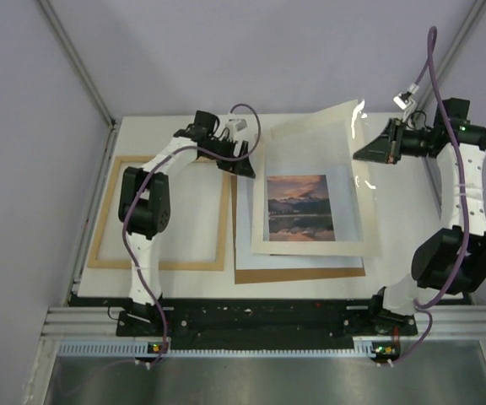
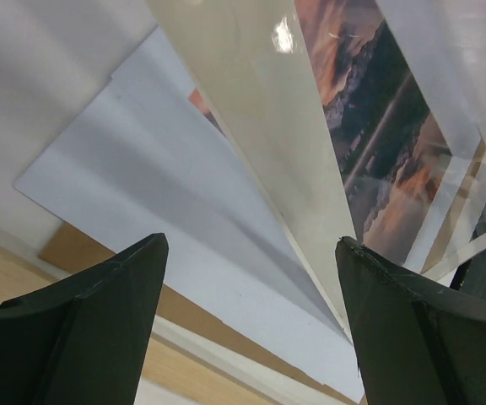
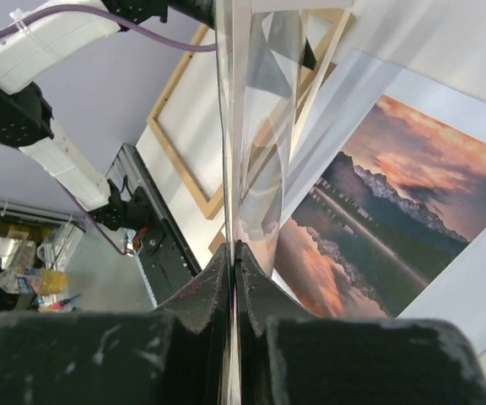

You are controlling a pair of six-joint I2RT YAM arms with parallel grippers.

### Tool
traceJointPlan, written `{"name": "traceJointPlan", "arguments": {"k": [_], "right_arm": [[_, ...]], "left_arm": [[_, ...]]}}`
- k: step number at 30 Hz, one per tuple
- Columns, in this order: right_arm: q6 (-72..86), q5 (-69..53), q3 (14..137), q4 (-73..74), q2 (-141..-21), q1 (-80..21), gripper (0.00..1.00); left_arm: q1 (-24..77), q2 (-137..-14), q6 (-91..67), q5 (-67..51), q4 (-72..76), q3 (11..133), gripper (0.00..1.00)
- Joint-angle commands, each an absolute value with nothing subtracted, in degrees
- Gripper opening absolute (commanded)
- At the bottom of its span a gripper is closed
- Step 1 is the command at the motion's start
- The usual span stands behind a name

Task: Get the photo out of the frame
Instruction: Pick up the photo frame item from the photo frame.

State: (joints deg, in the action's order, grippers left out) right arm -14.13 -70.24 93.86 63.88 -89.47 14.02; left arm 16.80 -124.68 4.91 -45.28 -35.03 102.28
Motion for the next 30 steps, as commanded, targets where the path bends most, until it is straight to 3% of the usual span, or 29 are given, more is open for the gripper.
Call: {"name": "traceJointPlan", "arguments": {"k": [1, 11, 14, 20, 25, 30], "right_arm": [[-16.7, -73.6, 93.1, 65.0, -86.2, 13.7, 0.00], [-17.8, -74.3, 89.7, 64.7, -83.8, 13.7, 0.00], [-17.8, -74.4, 89.3, 64.7, -83.6, 13.7, 0.00], [-17.6, -75.2, 89.4, 64.5, -83.0, 13.7, 0.00], [-17.5, -75.5, 89.0, 64.6, -82.5, 13.6, 0.00], [-17.7, -76.5, 88.8, 64.3, -81.8, 13.8, 0.00]], "left_arm": [[14.9, -125.0, 0.7, -53.5, -22.9, 104.0, 0.88], [12.0, -131.7, -26.3, -71.5, 11.7, 99.5, 0.94], [12.2, -133.5, -30.5, -72.2, 15.9, 99.1, 0.98], [12.2, -134.6, -28.2, -70.1, 14.7, 98.5, 0.98], [12.6, -136.4, -45.0, -73.6, 34.9, 95.2, 0.98], [13.9, -138.6, -49.2, -74.8, 40.6, 96.2, 0.98]]}}
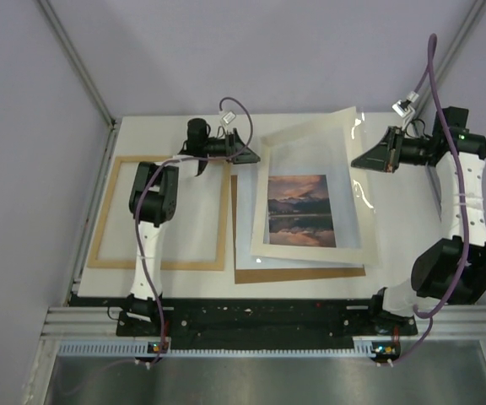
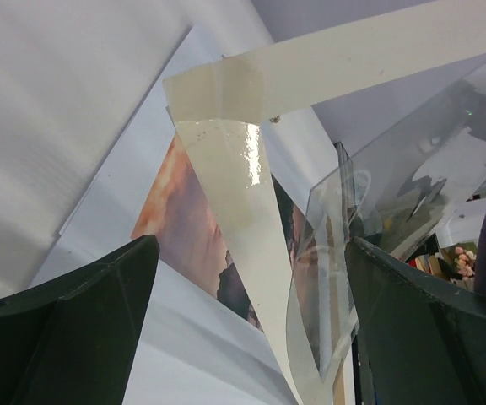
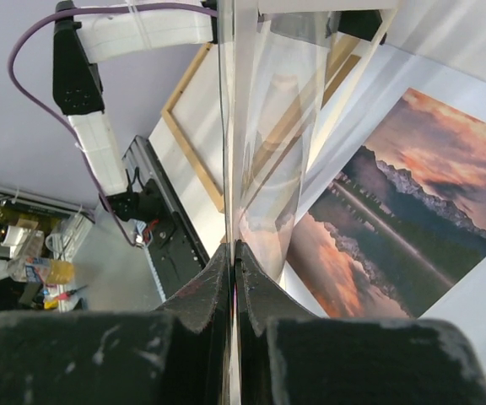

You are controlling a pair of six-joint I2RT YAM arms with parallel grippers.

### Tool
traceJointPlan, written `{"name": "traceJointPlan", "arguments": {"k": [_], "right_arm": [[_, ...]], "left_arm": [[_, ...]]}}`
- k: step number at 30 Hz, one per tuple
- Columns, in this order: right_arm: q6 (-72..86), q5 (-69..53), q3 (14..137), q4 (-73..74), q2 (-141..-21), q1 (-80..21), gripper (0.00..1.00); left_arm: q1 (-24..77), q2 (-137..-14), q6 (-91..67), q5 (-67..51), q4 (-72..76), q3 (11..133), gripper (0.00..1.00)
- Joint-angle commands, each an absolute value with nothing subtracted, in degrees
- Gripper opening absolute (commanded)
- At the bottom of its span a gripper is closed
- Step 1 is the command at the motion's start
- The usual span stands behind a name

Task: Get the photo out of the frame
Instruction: Pick up the photo frame item from the photo frame.

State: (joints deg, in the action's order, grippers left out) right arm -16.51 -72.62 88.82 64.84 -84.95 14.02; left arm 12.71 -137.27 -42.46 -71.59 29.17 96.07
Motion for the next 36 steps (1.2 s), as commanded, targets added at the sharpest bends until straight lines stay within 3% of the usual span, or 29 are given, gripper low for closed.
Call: {"name": "traceJointPlan", "arguments": {"k": [1, 6, 11, 18, 20, 22, 32, 36], "right_arm": [[-17.7, -76.9, 88.8, 64.4, -81.7, 13.8, 0.00], [-17.5, -77.3, 88.5, 63.9, -81.8, 13.9, 0.00], [-17.3, -77.3, 88.5, 63.7, -82.0, 14.1, 0.00], [-17.1, -76.9, 88.7, 63.4, -83.6, 15.6, 0.00], [-17.1, -76.6, 88.8, 63.3, -84.4, 15.7, 0.00], [-16.9, -76.4, 88.8, 63.1, -85.1, 15.9, 0.00], [-14.6, -73.9, 89.6, 61.1, -87.7, 17.0, 0.00], [-11.6, -72.7, 92.4, 59.9, -90.3, 18.1, 0.00]], "left_arm": [[14.2, -138.9, -49.4, -75.0, 40.5, 96.4, 0.98], [15.8, -141.1, -53.6, -76.6, 45.3, 97.0, 0.98], [16.4, -145.3, -70.6, -78.2, 63.3, 98.7, 0.95], [16.2, -148.1, -89.1, -79.5, 78.8, 100.8, 0.56], [16.0, -147.0, -88.9, -79.1, 78.6, 99.3, 0.42], [15.8, -145.8, -88.1, -78.8, 77.9, 98.2, 0.35], [15.6, -139.1, -85.0, -77.3, 72.3, 95.6, 0.11], [15.6, -132.3, -68.2, -74.1, 49.4, 94.0, 0.08]]}}
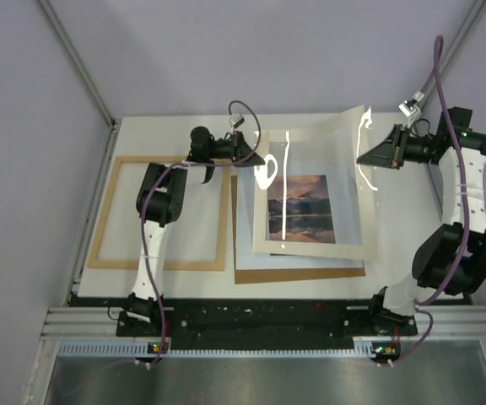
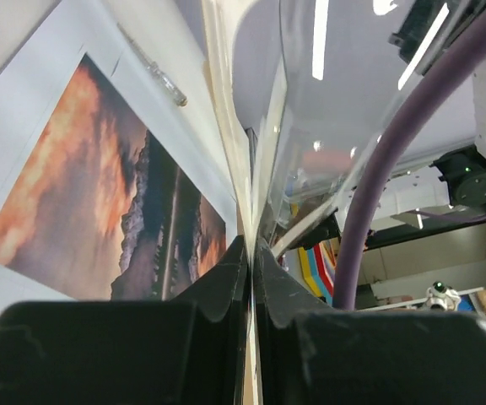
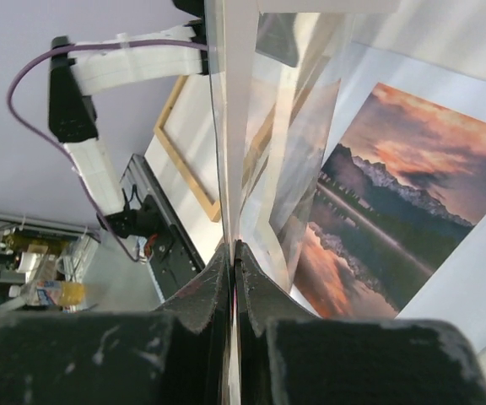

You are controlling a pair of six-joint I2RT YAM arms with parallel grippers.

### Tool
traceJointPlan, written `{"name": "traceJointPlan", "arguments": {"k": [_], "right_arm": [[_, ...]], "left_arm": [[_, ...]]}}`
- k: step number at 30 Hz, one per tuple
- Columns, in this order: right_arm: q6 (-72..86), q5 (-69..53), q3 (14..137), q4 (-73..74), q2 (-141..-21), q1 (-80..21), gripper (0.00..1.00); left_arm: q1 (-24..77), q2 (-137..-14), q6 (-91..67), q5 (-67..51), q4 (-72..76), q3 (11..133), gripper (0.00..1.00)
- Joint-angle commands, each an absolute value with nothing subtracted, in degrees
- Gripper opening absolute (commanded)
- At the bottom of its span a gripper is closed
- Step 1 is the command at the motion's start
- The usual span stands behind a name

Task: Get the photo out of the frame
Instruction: Pick up the photo frame item from the photo frame.

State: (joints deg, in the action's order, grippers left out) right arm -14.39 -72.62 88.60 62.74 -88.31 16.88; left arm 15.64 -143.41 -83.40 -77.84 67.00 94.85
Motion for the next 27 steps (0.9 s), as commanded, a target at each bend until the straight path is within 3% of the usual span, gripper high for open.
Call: {"name": "traceJointPlan", "arguments": {"k": [1, 4, 11, 16, 27], "right_arm": [[-10.9, -72.2, 93.0, 59.6, -90.8, 18.2, 0.00], [-7.9, -70.8, 93.9, 57.3, -91.8, 18.3, 0.00], [3.0, -65.2, 94.7, 50.8, -93.9, 18.1, 0.00], [8.6, -59.9, 96.0, 47.2, -96.0, 16.1, 0.00], [16.3, -52.4, 99.7, 38.6, -103.5, 2.2, 0.00]], "left_arm": [[15.7, -130.0, -61.4, -72.3, 41.0, 94.2, 0.08], [16.2, -125.4, -39.3, -66.1, 11.9, 99.1, 0.04], [16.1, -121.7, -28.5, -58.8, -14.2, 107.7, 0.02], [16.1, -118.3, -22.9, -53.4, -27.9, 110.8, 0.02], [14.1, -108.4, -13.6, -44.1, -43.7, 113.4, 0.00]]}}
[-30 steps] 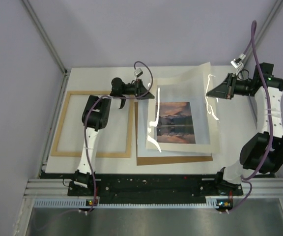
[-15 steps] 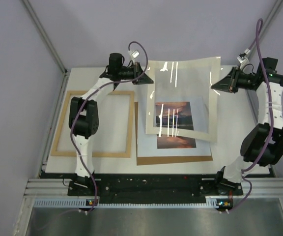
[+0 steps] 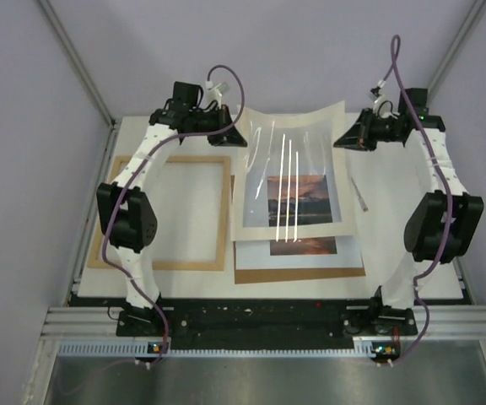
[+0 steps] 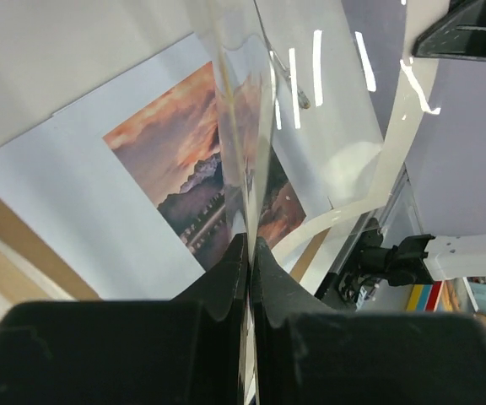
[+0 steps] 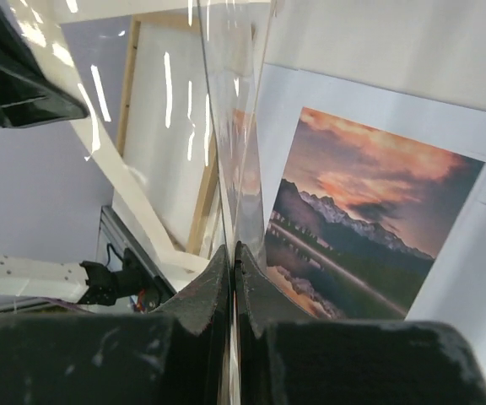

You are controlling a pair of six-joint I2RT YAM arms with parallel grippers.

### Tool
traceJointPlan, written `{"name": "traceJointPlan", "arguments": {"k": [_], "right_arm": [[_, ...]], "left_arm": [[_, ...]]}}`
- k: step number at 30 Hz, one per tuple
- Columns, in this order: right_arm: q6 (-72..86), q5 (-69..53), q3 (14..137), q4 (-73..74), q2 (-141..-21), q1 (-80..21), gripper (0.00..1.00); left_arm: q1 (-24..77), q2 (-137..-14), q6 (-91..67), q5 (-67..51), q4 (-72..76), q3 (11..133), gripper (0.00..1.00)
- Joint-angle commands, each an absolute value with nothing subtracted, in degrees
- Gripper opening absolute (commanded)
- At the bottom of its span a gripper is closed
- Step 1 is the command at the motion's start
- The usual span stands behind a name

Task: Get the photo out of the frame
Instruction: Pick up the photo frame item from the photo frame, then place the photo frame item at the center of the board.

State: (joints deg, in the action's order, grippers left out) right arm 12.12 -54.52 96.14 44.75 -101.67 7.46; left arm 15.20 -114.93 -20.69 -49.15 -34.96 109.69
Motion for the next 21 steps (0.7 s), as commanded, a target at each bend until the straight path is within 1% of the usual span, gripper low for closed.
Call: {"name": "traceJointPlan", "arguments": {"k": [1, 7, 12, 21], "right_arm": [[17.0, -51.6, 100.1, 38.0, -104.5, 1.0, 0.00], [18.1, -49.0, 104.8, 36.2, -111.7, -7.8, 0.00], [19.0, -47.3, 110.3, 35.6, -118.6, -14.8, 0.00], [21.7, -46.3, 123.0, 34.7, -131.6, -25.7, 0.00]], "left_arm": [[13.5, -108.2, -11.5, -43.3, -45.9, 113.7, 0.00], [9.1, -109.0, -2.6, -34.4, -57.4, 113.4, 0.00], [3.6, -108.0, 1.3, -30.2, -59.1, 110.0, 0.00], [-4.0, -109.4, 7.3, -24.1, -67.4, 113.4, 0.00]]}}
